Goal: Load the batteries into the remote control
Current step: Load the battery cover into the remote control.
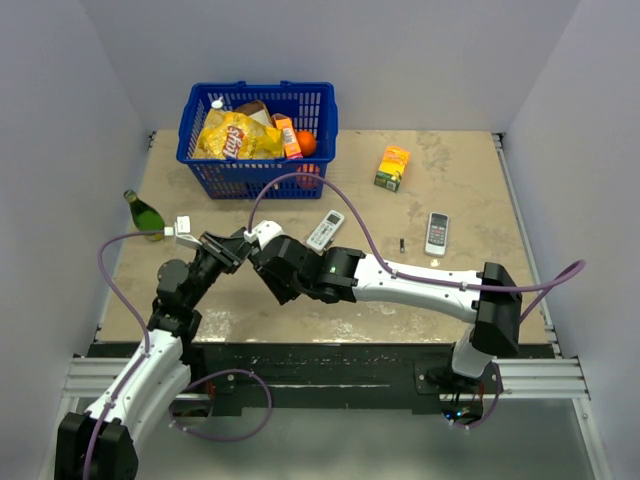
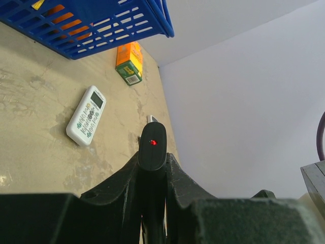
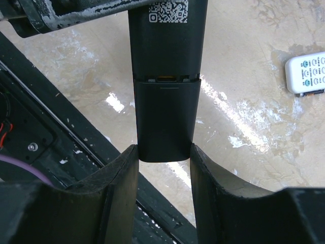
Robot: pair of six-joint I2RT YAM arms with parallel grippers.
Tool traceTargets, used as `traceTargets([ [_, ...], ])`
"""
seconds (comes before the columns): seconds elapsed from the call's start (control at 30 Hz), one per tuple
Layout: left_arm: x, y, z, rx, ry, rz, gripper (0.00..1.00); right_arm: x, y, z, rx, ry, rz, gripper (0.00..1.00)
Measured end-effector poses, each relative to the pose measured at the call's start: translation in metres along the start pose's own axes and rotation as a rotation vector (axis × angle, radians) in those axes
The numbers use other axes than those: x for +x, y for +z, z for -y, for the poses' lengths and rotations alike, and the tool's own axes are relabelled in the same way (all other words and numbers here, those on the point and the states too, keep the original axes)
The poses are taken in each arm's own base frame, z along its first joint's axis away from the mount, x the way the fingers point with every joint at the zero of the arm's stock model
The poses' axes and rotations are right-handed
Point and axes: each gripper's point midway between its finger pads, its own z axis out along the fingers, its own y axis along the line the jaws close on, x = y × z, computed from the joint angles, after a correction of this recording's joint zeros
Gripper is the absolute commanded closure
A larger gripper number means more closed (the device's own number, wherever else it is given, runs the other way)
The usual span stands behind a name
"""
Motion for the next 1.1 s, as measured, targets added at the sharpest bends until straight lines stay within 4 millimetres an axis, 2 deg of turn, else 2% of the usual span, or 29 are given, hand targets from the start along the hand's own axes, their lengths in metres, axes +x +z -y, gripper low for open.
traceTargets([
  [0.9,0.0009,0.0006,-0.0011,-0.010,-0.037,-0.003,1.00,0.0014,-0.0044,0.0003,0.006,-0.025,-0.013,0.85],
  [1.1,0.0009,0.0006,-0.0010,-0.010,-0.041,-0.004,1.00,0.0015,-0.0045,0.0004,0.008,-0.026,-0.013,0.81],
])
